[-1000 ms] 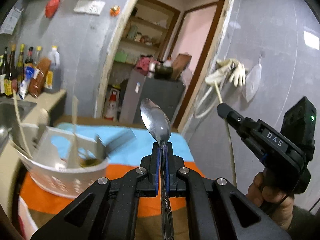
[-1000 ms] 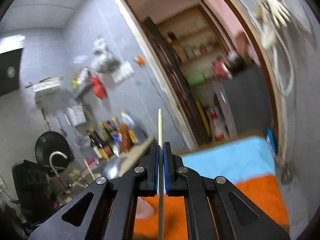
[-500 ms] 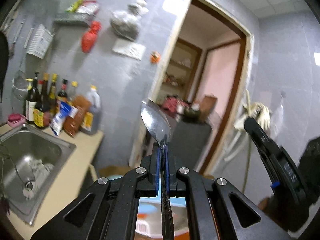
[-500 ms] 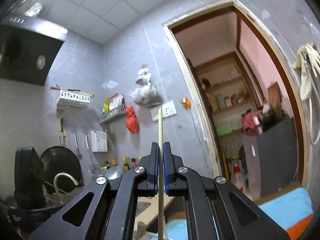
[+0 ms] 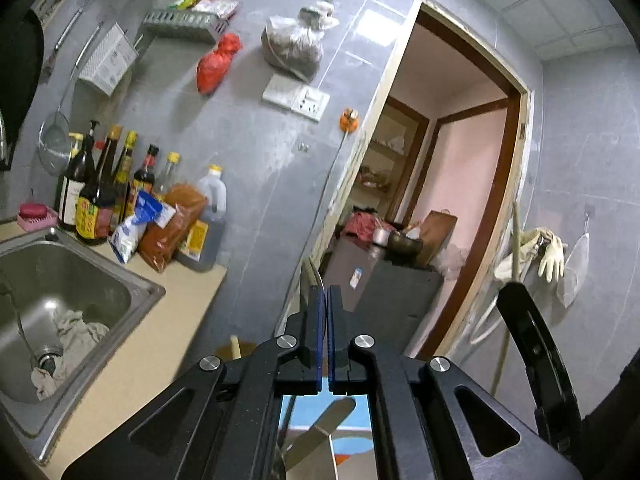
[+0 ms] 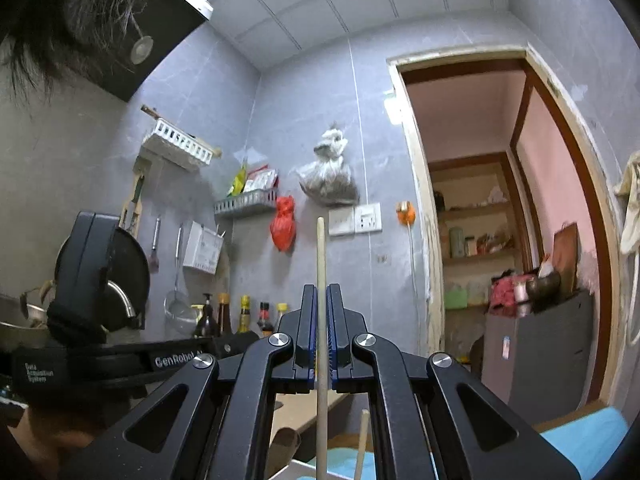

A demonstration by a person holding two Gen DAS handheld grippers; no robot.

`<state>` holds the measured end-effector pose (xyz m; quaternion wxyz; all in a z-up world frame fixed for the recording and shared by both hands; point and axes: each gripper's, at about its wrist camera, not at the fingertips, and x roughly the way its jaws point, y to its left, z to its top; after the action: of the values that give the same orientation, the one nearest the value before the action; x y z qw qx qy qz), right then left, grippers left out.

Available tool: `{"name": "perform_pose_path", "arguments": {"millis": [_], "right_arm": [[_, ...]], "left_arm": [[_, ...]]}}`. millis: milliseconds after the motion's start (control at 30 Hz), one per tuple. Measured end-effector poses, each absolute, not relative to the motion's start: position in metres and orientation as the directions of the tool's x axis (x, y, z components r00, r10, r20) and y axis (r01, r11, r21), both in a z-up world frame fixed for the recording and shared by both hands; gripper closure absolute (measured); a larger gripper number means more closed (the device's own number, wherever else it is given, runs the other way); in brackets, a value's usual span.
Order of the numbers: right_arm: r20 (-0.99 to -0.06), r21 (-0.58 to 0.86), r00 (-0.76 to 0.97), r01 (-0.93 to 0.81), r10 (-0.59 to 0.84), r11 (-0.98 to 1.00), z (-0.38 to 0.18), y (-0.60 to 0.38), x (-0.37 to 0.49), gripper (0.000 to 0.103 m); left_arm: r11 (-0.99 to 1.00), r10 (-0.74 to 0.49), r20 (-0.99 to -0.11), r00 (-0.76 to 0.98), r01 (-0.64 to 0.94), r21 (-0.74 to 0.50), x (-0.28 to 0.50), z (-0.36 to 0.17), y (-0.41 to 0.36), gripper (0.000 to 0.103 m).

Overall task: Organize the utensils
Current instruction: 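Lift the spoon with the left tool while the right tool carries the chopstick to the caddy, then open both tools above the white caddy to drop the spoon and chopstick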

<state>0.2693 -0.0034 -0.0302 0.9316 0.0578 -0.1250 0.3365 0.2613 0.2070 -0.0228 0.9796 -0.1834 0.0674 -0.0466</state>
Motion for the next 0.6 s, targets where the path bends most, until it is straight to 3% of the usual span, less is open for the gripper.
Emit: {"name": "perform_pose_path", "arguments": {"millis": [600], "right_arm": [[0.332,-0.058,0.780,-0.545,0.531,0.837,-0.042,0.011,0.262,0.100]], "left_arm": [[0.927,-0.125,-0.127,0.984,0.070,-0.367,0.253,-0.033,0.201,0.103]]}}
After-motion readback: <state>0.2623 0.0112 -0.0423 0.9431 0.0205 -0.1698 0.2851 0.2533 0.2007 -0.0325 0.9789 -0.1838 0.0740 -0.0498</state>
